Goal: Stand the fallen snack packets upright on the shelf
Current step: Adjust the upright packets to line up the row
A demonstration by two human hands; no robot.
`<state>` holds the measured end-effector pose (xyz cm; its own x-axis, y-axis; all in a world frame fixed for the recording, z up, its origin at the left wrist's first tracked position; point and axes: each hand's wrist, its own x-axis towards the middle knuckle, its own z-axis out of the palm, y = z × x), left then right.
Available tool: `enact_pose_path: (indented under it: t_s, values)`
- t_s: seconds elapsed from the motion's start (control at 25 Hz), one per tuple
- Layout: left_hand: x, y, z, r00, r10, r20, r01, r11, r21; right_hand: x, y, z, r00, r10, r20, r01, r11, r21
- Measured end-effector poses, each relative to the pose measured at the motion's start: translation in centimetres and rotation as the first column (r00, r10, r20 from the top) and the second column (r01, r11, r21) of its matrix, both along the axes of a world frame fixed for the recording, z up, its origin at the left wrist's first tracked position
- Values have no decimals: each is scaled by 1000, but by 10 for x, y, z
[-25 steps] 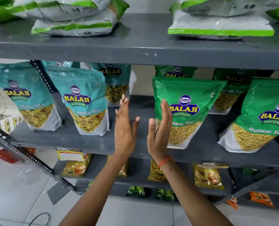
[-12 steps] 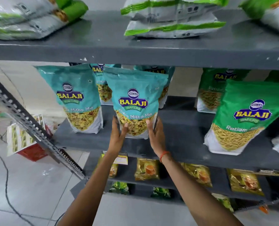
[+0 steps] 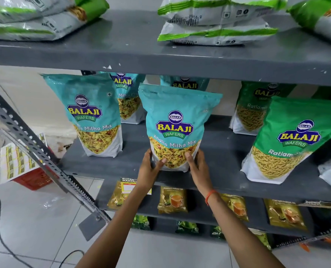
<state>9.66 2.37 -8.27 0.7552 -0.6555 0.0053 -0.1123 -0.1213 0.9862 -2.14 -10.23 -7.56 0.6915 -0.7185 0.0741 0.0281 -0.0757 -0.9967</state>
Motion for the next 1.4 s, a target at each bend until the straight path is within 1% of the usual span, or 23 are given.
enact_pose_path:
  t_s: [0.2,0.56,0.68,0.72,0.76,0.8,0.84,0.88,0.92,1.0,1.08,1.16,1.2,1.24,1.28,1.32,1.36,1.4]
  values:
    - [-10,-4,-1,1000,9,-19,-9,1000,-9,-11,-3,4,1000,8,-5,-8,1000,4]
    - [-12,-5,5,1000,18,-1,-18,997,72,-12,-3,4,1000,9,1,-9,1000,21]
    - [-14,-4,10,1000,-11,11,10,996,91,-11,2,4,1000,-6,2,6,1000,29]
    - [-14,-3,12,1000,-24,17,22,996,91,-11,5,3,997,-72,4,72,997,1]
    - [-14,0,14,999,-25,30,22,996,90,-9,12,5,983,-183,8,183,981,-65]
    - [-13,2,19,997,-12,71,5,995,98,-8,21,9,954,-300,33,301,941,-157]
    - [-11,5,25,989,13,145,-27,995,97,-3,30,17,918,-383,101,396,884,-248]
    - [-9,9,33,970,42,239,-61,995,73,3,40,25,893,-409,186,449,833,-324]
    - [-7,14,42,942,73,327,-88,996,31,12,49,34,884,-390,258,464,796,-389]
    - [2,27,61,875,133,465,-119,991,-60,34,72,50,892,-315,323,444,737,-509]
    - [18,44,74,818,175,548,-131,984,-118,59,93,60,899,-256,356,430,675,-599]
    - [47,68,74,780,209,589,-160,978,-135,88,118,62,909,-198,367,406,621,-670]
    - [65,81,70,766,237,598,-199,971,-129,102,130,61,926,-171,336,365,627,-688]
    - [84,94,64,756,267,598,-243,962,-122,117,138,58,946,-154,286,314,658,-684]
    - [102,105,58,764,288,578,-276,955,-111,131,144,54,966,-143,216,252,716,-651]
    - [119,115,52,803,295,517,-291,952,-91,145,148,49,983,-130,130,183,782,-597]
    - [132,122,48,864,283,417,-280,957,-69,157,148,42,994,-106,31,106,832,-545]
    - [143,128,45,924,249,291,-244,968,-54,167,147,35,996,-72,-60,32,862,-506]
